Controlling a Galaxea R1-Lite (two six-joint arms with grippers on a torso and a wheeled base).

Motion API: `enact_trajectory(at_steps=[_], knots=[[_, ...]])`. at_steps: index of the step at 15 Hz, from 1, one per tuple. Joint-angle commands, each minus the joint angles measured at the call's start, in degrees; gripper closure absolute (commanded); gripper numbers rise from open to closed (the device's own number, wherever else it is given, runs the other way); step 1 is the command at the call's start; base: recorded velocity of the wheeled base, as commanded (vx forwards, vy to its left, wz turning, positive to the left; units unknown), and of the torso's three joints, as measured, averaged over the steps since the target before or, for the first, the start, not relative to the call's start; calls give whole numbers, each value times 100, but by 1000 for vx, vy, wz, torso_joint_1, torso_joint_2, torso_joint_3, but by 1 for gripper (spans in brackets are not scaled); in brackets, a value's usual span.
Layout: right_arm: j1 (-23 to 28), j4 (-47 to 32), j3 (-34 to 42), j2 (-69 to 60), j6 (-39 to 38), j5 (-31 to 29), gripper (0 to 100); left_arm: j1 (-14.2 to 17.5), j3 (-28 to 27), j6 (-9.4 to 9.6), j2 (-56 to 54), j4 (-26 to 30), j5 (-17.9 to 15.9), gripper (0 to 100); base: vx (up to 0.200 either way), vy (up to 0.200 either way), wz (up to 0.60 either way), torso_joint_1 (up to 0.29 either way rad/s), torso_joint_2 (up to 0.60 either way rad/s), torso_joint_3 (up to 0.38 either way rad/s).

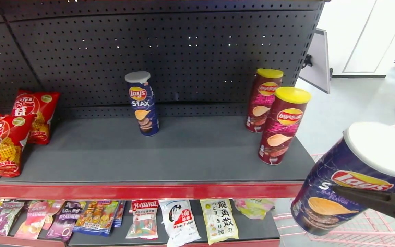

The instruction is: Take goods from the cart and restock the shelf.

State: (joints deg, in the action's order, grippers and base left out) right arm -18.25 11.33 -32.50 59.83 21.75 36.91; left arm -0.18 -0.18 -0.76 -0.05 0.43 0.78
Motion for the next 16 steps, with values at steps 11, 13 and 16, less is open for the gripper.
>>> enact_trajectory(at_steps=[11, 13, 16], knots=[[-3, 1, 147, -7, -4, 9, 100, 1, 1, -4, 5, 1, 1, 0, 0, 200, 0, 1, 2, 5], [-3, 1, 156, -7, -4, 9, 100, 1, 1, -4, 5, 1, 1, 0, 0, 200, 0, 7, -2, 5], [-3, 1, 165, -7, -4, 9, 100, 1, 1, -4, 5, 1, 1, 0, 0, 200, 0, 2, 1, 6]])
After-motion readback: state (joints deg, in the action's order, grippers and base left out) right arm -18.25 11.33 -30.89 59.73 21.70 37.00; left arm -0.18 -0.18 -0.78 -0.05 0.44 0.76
